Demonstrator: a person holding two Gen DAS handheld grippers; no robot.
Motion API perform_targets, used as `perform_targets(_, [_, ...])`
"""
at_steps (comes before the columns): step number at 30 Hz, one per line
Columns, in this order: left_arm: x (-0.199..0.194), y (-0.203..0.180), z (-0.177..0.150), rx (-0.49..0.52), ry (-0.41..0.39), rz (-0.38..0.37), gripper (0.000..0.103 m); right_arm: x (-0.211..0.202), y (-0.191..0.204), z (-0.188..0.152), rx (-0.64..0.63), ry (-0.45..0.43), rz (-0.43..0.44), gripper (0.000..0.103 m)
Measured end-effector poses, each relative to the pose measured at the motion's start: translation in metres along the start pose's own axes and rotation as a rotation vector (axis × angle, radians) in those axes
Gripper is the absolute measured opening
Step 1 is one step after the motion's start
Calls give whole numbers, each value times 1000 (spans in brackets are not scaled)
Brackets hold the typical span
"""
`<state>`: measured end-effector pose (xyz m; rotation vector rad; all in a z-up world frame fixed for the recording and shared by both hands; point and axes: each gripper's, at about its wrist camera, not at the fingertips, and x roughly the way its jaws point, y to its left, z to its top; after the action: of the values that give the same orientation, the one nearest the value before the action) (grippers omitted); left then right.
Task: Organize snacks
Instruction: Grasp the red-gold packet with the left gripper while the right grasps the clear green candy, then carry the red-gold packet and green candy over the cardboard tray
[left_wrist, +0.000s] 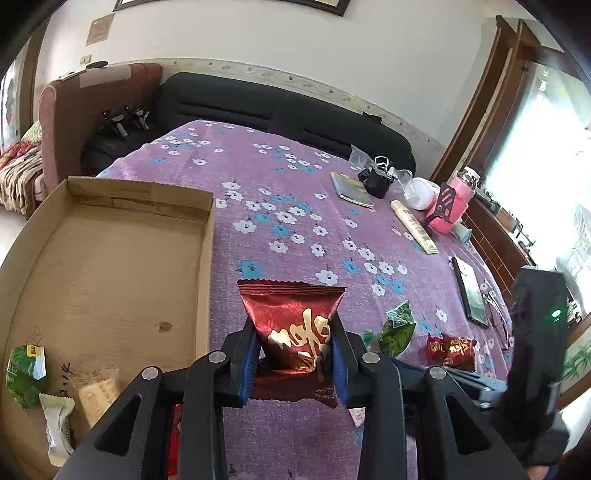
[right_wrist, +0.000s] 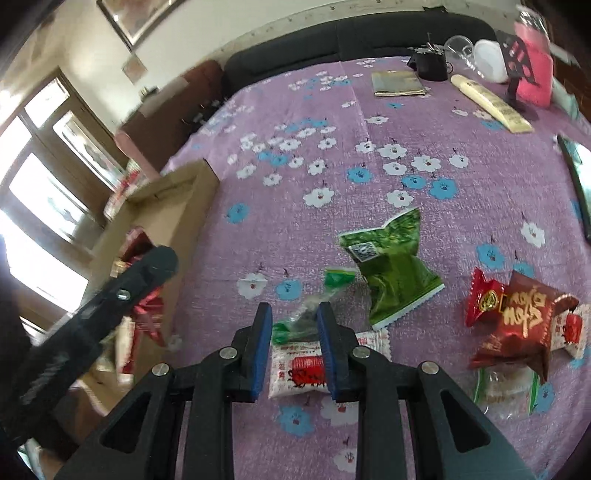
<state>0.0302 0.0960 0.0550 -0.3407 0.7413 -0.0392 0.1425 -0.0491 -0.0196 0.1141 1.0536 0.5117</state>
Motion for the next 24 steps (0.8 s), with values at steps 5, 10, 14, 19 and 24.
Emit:
perform_targets(5, [0,4,-1,-13,5,2,35,5,4,-6,-48,-18,-62,23])
perform_targets(10, [1,3,0,-12,3,10,35,-5,-1,-4,-27,-50,-13,27])
perform_targets(14, [2,4,0,-14,4,13,35,0,1,0,-25,-53,-30,28])
perform_targets(19, [1,4,-1,-11,5,11,35,11,9,-1,-84,-90,-108,25])
perform_targets(24, [2,2,-2,-5,8,16,35,10,5,-3,-105,-114,-114,21])
